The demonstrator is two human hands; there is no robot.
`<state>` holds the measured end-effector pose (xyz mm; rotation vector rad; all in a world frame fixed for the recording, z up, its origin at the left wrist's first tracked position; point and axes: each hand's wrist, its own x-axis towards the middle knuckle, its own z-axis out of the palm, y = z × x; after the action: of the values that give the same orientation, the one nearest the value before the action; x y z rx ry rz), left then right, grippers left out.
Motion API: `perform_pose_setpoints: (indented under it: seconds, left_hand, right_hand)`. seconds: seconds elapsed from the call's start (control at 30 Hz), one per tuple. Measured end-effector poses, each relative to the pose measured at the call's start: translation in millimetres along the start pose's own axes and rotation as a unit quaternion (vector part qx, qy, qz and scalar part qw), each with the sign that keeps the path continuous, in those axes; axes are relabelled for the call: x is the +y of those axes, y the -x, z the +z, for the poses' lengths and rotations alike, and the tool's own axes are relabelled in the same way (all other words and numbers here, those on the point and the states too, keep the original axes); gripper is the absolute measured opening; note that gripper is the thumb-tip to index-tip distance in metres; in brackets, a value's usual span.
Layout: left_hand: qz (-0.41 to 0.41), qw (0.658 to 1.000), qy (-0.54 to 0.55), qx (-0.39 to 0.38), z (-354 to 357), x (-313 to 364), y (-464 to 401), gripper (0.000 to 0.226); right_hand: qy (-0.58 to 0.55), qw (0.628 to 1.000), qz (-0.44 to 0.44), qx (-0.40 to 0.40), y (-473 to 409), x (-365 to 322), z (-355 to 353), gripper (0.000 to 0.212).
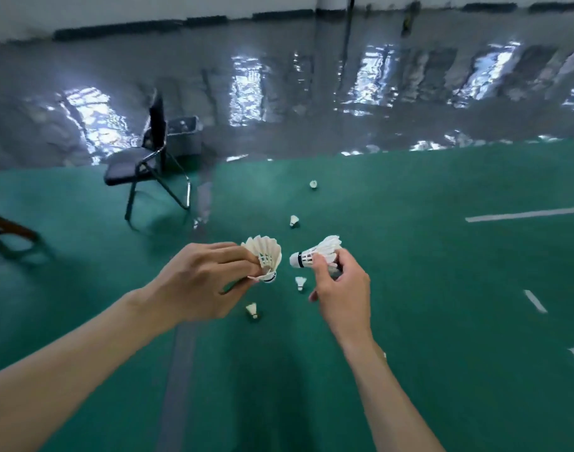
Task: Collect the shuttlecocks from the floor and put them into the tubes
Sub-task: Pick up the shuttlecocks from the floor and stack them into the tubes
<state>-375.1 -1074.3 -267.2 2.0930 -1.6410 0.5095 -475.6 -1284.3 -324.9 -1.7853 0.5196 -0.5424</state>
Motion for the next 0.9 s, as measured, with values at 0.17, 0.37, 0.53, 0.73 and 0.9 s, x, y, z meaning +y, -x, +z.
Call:
perform_pose_setpoints:
  seconds: [0.17, 0.37, 0.53, 0.73, 0.9]
  left_hand:
    - [-0.085, 0.990, -0.112, 0.009, -91.8, -95.6, 95.7, 0.009]
    - [-0.231, 0.956, -0.173, 0.045, -184.9, -188.4, 194.0, 0.009]
    - [-0.334, 0.920, -0.197, 0.061, -238.5, -259.3, 259.3, 0.008]
    - [-0.418, 0.869, -0.261, 0.055, -295.5, -359.2, 306.8, 0.008]
    - [-0.480, 0.825, -0.293, 0.048, -347.1, -450.8, 310.6, 0.009]
  right_hand:
    - [-0.059, 0.990, -0.086, -0.089, -22.0, -63.2, 168.3, 0.013]
    - [-0.066, 0.954, -0.143, -0.254, -36.8, -135.9, 342.0, 0.019]
    - [-0.064, 0.923, -0.155, -0.347, -51.9, -165.7, 479.3, 0.025]
    - [-0.096, 0.893, -0.148, -0.415, -91.1, -194.1, 636.6, 0.030]
    - [-0.169, 0.889, -0.105, -0.413, -139.1, -238.7, 752.8, 0.034]
